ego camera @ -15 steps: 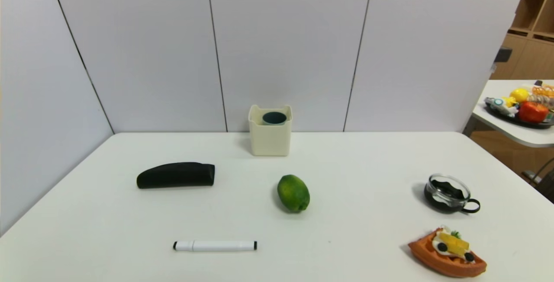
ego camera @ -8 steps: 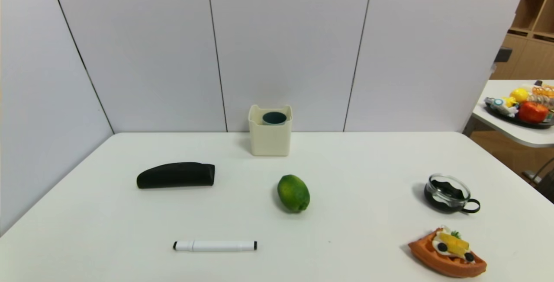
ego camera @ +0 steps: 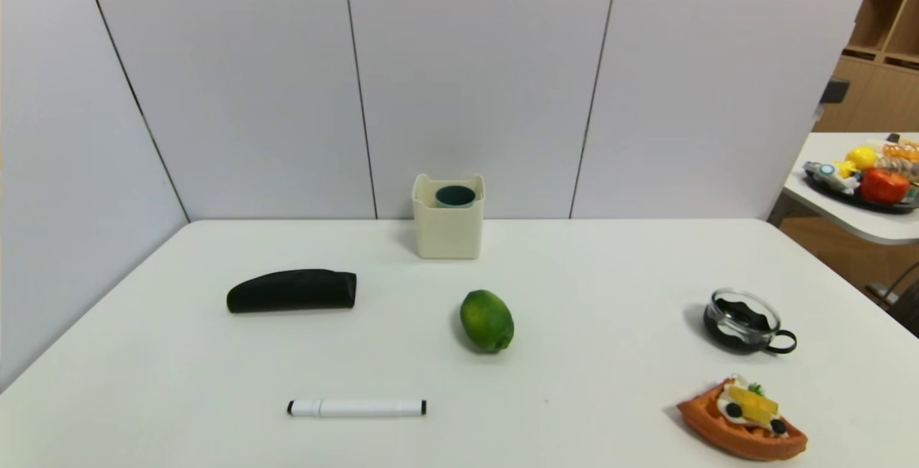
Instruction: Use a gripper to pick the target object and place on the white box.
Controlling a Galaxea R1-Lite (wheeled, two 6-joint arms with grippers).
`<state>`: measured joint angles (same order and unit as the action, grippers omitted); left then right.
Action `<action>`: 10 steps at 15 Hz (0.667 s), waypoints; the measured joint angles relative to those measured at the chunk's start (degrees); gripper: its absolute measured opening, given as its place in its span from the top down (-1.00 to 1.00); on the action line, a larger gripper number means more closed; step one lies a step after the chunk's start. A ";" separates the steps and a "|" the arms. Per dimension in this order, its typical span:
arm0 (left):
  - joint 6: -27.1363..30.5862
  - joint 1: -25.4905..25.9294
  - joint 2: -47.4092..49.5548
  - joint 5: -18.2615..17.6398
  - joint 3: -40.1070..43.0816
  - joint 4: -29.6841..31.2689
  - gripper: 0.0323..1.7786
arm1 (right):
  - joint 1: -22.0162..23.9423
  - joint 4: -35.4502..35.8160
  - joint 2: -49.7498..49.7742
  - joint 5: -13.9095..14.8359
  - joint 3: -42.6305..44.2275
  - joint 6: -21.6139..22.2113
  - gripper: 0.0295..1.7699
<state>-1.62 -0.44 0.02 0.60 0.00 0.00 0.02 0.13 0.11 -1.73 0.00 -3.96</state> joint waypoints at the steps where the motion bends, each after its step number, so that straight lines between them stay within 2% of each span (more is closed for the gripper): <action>1: 0.00 0.00 0.00 -0.02 0.00 0.00 -0.90 | 0.00 -0.02 0.00 0.02 0.00 -0.02 -0.91; 10: 0.02 0.00 0.00 0.00 0.00 0.00 -0.90 | 0.02 0.02 0.00 0.33 0.00 1.46 -0.91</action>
<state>-1.60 -0.44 0.02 0.60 0.00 0.00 0.05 0.16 0.11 -1.40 0.00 -2.50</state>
